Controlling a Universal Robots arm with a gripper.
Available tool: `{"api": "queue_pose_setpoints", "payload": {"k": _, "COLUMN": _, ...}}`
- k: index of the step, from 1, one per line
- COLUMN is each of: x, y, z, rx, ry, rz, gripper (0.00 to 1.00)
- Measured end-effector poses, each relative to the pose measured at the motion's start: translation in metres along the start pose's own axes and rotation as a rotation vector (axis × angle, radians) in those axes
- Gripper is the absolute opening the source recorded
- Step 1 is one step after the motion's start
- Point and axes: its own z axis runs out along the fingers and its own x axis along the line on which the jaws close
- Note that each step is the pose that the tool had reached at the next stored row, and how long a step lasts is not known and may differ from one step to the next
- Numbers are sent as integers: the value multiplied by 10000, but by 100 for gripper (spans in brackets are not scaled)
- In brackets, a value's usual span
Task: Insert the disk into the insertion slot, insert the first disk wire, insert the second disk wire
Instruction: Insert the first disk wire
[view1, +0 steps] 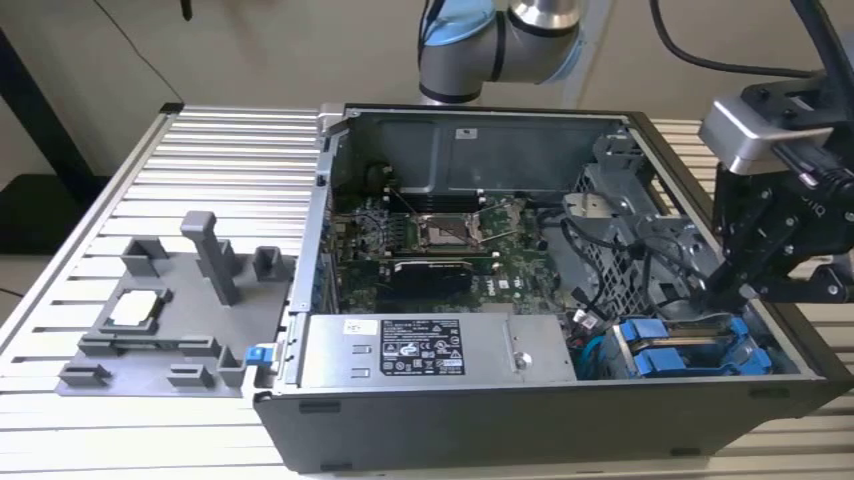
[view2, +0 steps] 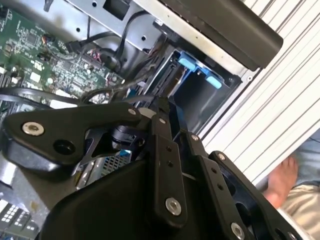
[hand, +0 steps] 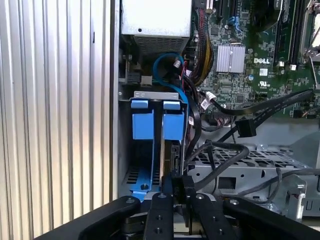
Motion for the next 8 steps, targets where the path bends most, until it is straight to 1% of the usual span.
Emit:
{"api": "queue_pose_setpoints", "payload": {"k": 1, "x": 6, "y": -19, "z": 4, "rx": -107, "ry": -1, "rz": 2, "gripper": 19}}
{"api": "queue_pose_setpoints", "payload": {"k": 2, "x": 11, "y": -42, "z": 12, "rx": -183, "ry": -4, "rz": 3, "gripper": 19}}
{"api": "queue_pose_setpoints", "payload": {"k": 4, "x": 18, "y": -87, "z": 33, "rx": -223, "ry": -37, "rz": 6, "gripper": 19}}
{"api": "queue_pose_setpoints", "payload": {"k": 5, "x": 21, "y": -107, "z": 42, "rx": -225, "ry": -78, "rz": 8, "gripper": 19}}
{"api": "queue_pose_setpoints", "payload": {"k": 6, "x": 22, "y": -125, "z": 52, "rx": -224, "ry": -136, "rz": 11, "gripper": 19}}
{"api": "queue_pose_setpoints", "payload": {"k": 8, "x": 23, "y": -149, "z": 70, "rx": -219, "ry": -279, "rz": 33, "gripper": 19}}
